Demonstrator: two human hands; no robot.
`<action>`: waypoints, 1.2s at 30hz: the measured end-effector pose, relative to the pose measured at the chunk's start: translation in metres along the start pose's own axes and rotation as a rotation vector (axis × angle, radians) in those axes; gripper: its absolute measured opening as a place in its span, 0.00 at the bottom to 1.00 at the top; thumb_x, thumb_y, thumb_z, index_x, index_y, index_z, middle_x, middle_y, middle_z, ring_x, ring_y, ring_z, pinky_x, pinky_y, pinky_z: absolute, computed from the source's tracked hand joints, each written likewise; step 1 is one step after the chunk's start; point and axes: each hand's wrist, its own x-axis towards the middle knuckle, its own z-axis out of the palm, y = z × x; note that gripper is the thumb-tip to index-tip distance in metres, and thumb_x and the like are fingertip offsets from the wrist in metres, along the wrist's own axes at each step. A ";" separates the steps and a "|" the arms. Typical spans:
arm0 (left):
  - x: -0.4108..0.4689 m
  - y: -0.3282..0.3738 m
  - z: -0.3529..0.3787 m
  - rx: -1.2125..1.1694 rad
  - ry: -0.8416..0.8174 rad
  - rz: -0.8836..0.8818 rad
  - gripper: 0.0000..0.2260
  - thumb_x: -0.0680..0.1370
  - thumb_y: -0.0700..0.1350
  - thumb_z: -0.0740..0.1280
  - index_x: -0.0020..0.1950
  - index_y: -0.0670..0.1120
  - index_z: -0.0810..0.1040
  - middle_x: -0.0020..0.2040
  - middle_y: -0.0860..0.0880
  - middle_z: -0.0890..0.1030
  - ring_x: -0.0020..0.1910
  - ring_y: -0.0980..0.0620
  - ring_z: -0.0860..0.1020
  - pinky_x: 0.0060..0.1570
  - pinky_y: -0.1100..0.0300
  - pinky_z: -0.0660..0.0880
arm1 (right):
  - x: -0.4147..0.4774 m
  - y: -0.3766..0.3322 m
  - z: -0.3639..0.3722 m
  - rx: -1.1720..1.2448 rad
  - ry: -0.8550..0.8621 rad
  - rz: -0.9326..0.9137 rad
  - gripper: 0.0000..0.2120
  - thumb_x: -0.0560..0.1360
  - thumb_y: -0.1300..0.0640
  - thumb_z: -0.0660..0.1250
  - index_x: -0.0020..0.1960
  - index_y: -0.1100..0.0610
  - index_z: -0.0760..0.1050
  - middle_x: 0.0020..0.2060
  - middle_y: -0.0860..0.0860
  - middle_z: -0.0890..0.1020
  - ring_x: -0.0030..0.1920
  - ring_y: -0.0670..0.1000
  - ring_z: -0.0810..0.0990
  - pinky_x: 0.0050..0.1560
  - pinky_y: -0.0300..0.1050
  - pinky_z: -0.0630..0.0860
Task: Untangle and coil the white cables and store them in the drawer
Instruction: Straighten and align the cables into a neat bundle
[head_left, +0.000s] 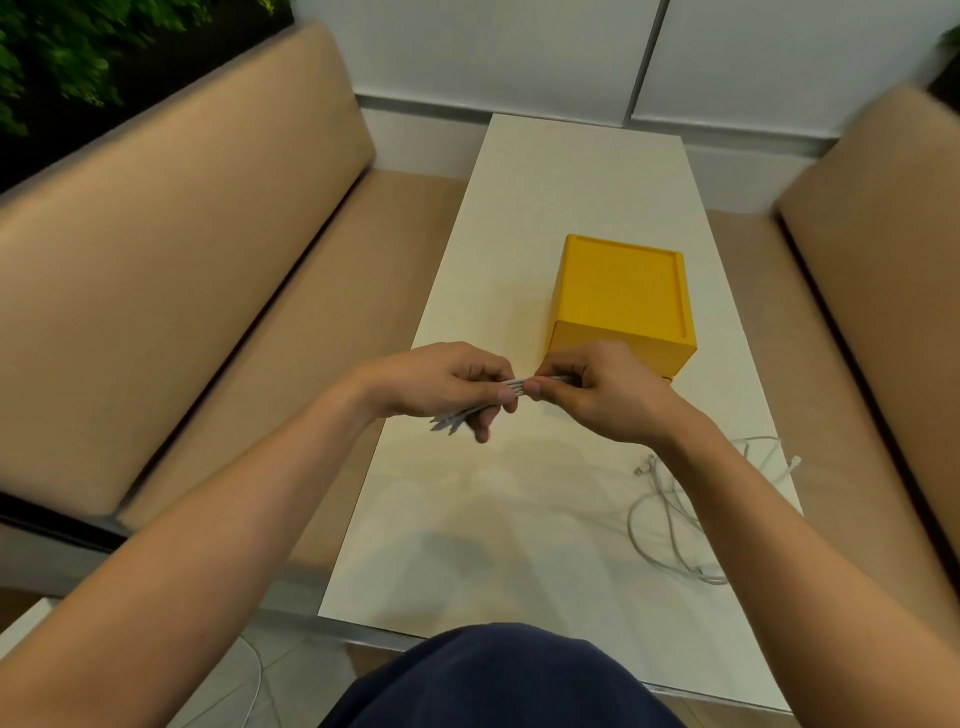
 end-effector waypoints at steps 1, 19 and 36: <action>-0.001 -0.002 0.000 0.013 -0.010 -0.013 0.09 0.85 0.47 0.64 0.52 0.43 0.80 0.37 0.49 0.81 0.35 0.50 0.80 0.38 0.59 0.74 | 0.000 0.002 0.001 0.000 -0.029 0.039 0.14 0.80 0.43 0.68 0.40 0.48 0.81 0.30 0.46 0.81 0.28 0.44 0.71 0.29 0.39 0.66; -0.023 -0.008 -0.008 0.163 0.224 -0.028 0.13 0.84 0.51 0.66 0.41 0.50 0.82 0.31 0.51 0.69 0.31 0.52 0.65 0.33 0.58 0.62 | -0.016 -0.003 0.004 0.226 -0.022 -0.065 0.16 0.79 0.44 0.70 0.39 0.54 0.83 0.29 0.54 0.78 0.28 0.44 0.70 0.30 0.38 0.64; -0.023 0.003 -0.010 0.093 0.218 0.049 0.13 0.83 0.53 0.66 0.40 0.51 0.81 0.29 0.56 0.70 0.32 0.52 0.65 0.35 0.56 0.63 | -0.024 0.010 -0.009 0.354 0.007 0.000 0.21 0.79 0.40 0.67 0.37 0.55 0.79 0.28 0.47 0.70 0.31 0.47 0.65 0.35 0.46 0.61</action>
